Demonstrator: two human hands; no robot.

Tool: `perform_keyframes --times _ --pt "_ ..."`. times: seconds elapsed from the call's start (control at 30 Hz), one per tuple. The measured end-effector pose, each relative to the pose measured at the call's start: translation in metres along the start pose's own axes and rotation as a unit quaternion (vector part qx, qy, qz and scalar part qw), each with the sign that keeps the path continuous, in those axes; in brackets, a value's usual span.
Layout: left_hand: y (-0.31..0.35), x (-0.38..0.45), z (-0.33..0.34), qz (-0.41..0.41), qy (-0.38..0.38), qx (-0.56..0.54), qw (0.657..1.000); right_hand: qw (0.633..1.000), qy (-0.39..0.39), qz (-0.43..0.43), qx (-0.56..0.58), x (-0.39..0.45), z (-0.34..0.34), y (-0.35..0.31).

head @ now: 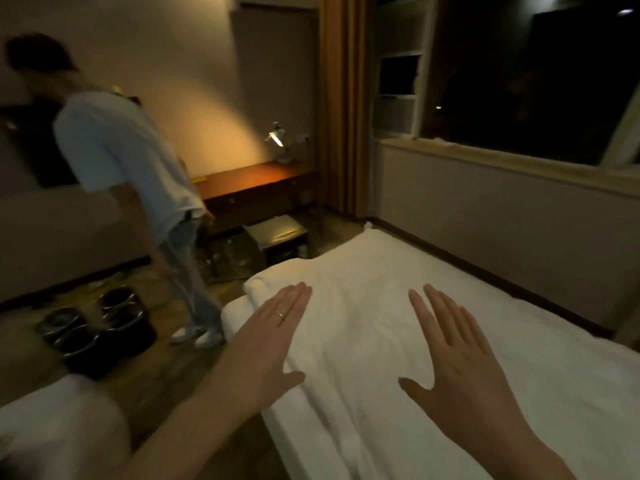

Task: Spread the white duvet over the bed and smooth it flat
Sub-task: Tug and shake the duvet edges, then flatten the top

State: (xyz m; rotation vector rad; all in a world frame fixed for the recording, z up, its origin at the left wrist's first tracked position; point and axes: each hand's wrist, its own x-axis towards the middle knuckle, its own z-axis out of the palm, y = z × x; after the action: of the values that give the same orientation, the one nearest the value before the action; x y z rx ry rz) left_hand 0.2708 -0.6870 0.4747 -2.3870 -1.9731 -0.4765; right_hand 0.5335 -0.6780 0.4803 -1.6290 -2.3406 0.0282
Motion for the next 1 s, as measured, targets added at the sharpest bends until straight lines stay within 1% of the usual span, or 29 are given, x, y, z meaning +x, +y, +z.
perform_keyframes --times 0.1,0.2,0.3,0.33,0.4,0.47,0.6,0.63,0.67,0.77,0.87,1.0 --pt "-0.083 -0.014 -0.024 -0.050 0.017 0.011 0.999 0.999 0.003 -0.040 0.006 0.049 0.026 -0.062" --pt "-0.161 -0.021 -0.053 -0.084 0.017 0.027 0.996 0.997 0.016 -0.077 0.015 0.098 0.048 -0.126" --pt "-0.225 -0.021 -0.072 -0.096 0.014 0.054 0.994 0.996 -0.001 -0.085 0.020 0.139 0.068 -0.182" --pt "-0.242 -0.019 -0.076 -0.097 0.013 0.061 0.993 0.996 -0.004 -0.085 0.002 0.151 0.075 -0.197" --pt "-0.277 -0.012 -0.078 -0.097 0.009 0.067 0.993 0.997 -0.018 -0.076 -0.003 0.174 0.088 -0.221" --pt "-0.310 0.001 -0.076 -0.101 0.004 0.058 0.993 0.997 -0.014 -0.072 -0.009 0.197 0.101 -0.238" --pt "-0.363 0.044 -0.069 -0.068 0.003 0.056 0.996 0.998 0.007 -0.062 -0.012 0.248 0.125 -0.261" --pt "-0.374 0.059 -0.068 -0.060 0.004 0.050 0.997 0.998 0.002 -0.058 -0.013 0.261 0.132 -0.264" --pt "-0.384 0.077 -0.067 -0.053 0.004 0.047 0.998 0.999 -0.009 -0.053 -0.008 0.276 0.138 -0.267" --pt "-0.416 0.140 -0.055 -0.017 0.002 0.065 0.998 0.999 0.006 -0.039 -0.014 0.330 0.165 -0.270" --pt "-0.448 0.209 -0.035 0.020 -0.006 0.071 0.997 0.999 0.029 -0.003 -0.021 0.392 0.190 -0.264" --pt "-0.490 0.304 -0.019 0.066 -0.011 0.063 0.996 0.997 0.029 0.064 -0.019 0.474 0.211 -0.248"
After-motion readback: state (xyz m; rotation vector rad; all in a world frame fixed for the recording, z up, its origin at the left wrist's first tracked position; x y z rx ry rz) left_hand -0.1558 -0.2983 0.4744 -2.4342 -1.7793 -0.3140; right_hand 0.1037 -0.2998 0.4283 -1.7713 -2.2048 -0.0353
